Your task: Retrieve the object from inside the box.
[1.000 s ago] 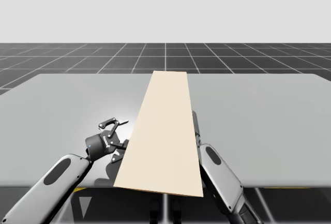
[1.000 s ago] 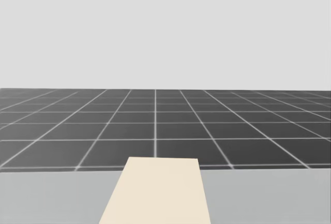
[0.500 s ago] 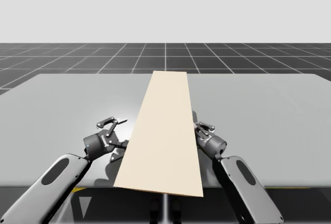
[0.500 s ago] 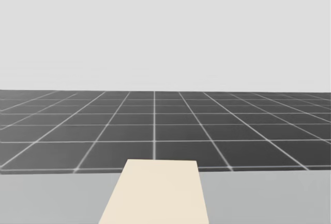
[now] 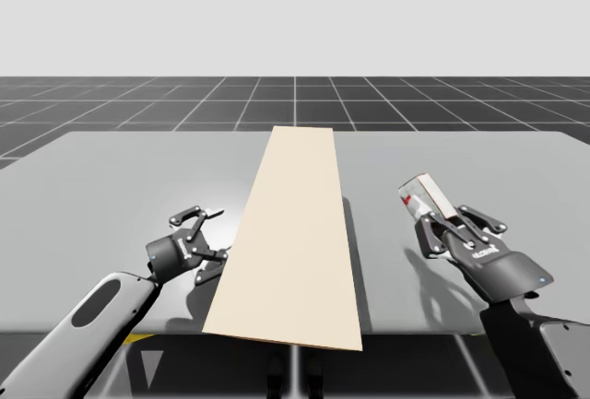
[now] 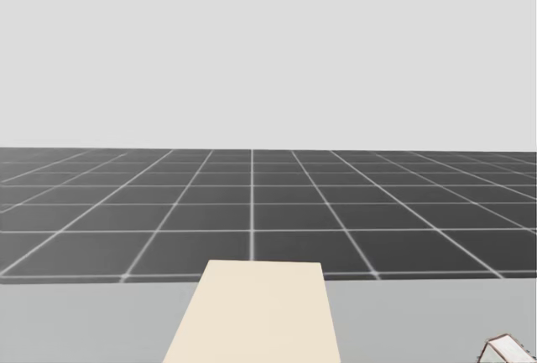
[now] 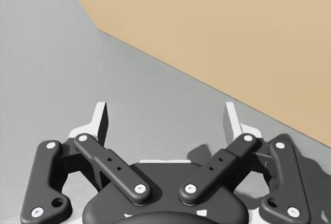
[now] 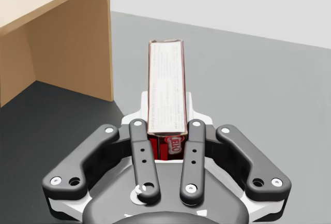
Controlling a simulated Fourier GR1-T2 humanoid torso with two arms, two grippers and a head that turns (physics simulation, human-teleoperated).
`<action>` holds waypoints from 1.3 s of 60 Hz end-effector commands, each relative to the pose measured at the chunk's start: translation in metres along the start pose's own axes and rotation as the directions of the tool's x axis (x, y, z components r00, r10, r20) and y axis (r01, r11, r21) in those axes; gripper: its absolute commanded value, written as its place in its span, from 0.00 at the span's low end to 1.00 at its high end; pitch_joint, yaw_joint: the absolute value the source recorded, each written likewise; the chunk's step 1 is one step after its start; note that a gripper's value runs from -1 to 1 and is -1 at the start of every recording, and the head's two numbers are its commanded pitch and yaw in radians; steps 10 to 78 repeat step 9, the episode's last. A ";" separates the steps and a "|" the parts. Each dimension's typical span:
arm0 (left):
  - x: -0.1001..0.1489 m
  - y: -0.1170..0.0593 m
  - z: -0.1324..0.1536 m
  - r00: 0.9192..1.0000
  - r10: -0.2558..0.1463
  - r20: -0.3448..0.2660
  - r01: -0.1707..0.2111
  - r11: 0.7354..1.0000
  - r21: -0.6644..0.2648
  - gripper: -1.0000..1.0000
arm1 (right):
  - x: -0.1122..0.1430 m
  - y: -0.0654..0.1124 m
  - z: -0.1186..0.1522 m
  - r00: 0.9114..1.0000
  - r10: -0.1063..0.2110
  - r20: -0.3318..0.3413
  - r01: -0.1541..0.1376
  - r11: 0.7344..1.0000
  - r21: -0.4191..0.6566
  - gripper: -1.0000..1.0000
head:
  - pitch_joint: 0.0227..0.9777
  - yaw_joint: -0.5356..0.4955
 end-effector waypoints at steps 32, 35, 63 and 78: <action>0.000 0.004 0.000 1.000 0.004 0.000 -0.004 1.000 0.019 0.00 | 0.120 0.016 0.003 0.951 0.073 0.301 -0.060 0.997 -0.054 1.00 | 0.16 0.48; 0.000 0.004 0.000 1.000 0.004 0.000 -0.004 1.000 0.019 0.00 | 0.120 0.016 0.003 0.951 0.073 0.301 -0.060 0.997 -0.054 1.00 | 0.16 0.48; 0.000 0.004 0.000 1.000 0.004 0.000 -0.004 1.000 0.019 0.00 | 0.120 0.016 0.003 0.951 0.073 0.301 -0.060 0.997 -0.054 1.00 | 0.16 0.48; 0.000 0.004 0.000 1.000 0.004 0.000 -0.004 1.000 0.019 0.00 | 0.120 0.016 0.003 0.951 0.073 0.301 -0.060 0.997 -0.054 1.00 | 0.16 0.48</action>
